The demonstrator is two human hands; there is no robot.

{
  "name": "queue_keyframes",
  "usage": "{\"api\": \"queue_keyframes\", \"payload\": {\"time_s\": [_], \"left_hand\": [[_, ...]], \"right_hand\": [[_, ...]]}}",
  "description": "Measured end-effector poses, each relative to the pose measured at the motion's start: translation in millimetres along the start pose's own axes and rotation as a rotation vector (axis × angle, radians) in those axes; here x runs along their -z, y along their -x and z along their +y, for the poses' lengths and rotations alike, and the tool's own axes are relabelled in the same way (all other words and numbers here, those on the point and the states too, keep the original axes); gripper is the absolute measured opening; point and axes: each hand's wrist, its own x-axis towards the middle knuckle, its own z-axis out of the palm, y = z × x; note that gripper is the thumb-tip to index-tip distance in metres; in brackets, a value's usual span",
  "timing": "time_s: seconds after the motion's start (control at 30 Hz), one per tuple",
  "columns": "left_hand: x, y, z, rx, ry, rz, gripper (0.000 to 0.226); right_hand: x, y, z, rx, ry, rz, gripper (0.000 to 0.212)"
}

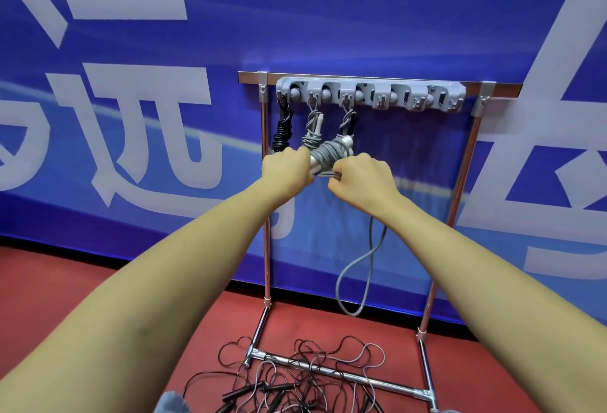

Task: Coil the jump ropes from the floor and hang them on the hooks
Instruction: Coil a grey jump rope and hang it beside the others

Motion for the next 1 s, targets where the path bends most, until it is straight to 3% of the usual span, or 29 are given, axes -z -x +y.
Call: {"api": "queue_keyframes", "payload": {"time_s": [0.1,0.27,0.33,0.43,0.5,0.57,0.63,0.77,0.9,1.0], "left_hand": [[6.7,0.4,0.4,-0.063,-0.178,-0.084,0.014],[5.4,3.7,-0.8,-0.241,-0.438,-0.070,0.014],[4.1,0.9,-3.5,-0.297,-0.482,-0.057,0.016],[5.2,0.4,-8.2,-0.391,-0.482,-0.036,0.036],[8.6,1.5,-11.9,-0.474,-0.618,0.079,0.039],[2.3,-8.6,-22.3,-0.654,-0.590,0.246,0.038],[2.5,-7.8,-24.5,-0.794,-0.582,0.315,0.033],[8.0,4.4,-18.0,-1.001,-0.570,0.511,0.028],[5.0,3.3,-25.7,-1.023,-0.327,0.638,0.043],[3.2,5.3,-21.2,-0.963,-0.127,0.578,0.028]], "right_hand": [[4.9,0.7,-6.0,0.096,0.152,0.014,0.015],[-0.3,3.9,-15.4,0.149,0.262,0.042,0.021],[-4.3,2.6,-15.9,0.135,0.247,0.024,0.021],[-7.8,0.2,-13.6,0.080,0.159,0.008,0.022],[-7.3,-2.4,-12.5,0.001,0.067,0.006,0.022],[-4.2,-5.3,-10.9,-0.122,-0.044,0.006,0.016],[-2.7,-7.8,-7.3,-0.220,-0.107,0.007,0.014],[-3.9,-9.7,-2.2,-0.234,-0.150,-0.018,0.022],[-5.1,-9.5,2.3,-0.199,-0.165,-0.019,0.029],[-8.0,-5.3,6.7,-0.211,-0.192,-0.006,0.035]]}}
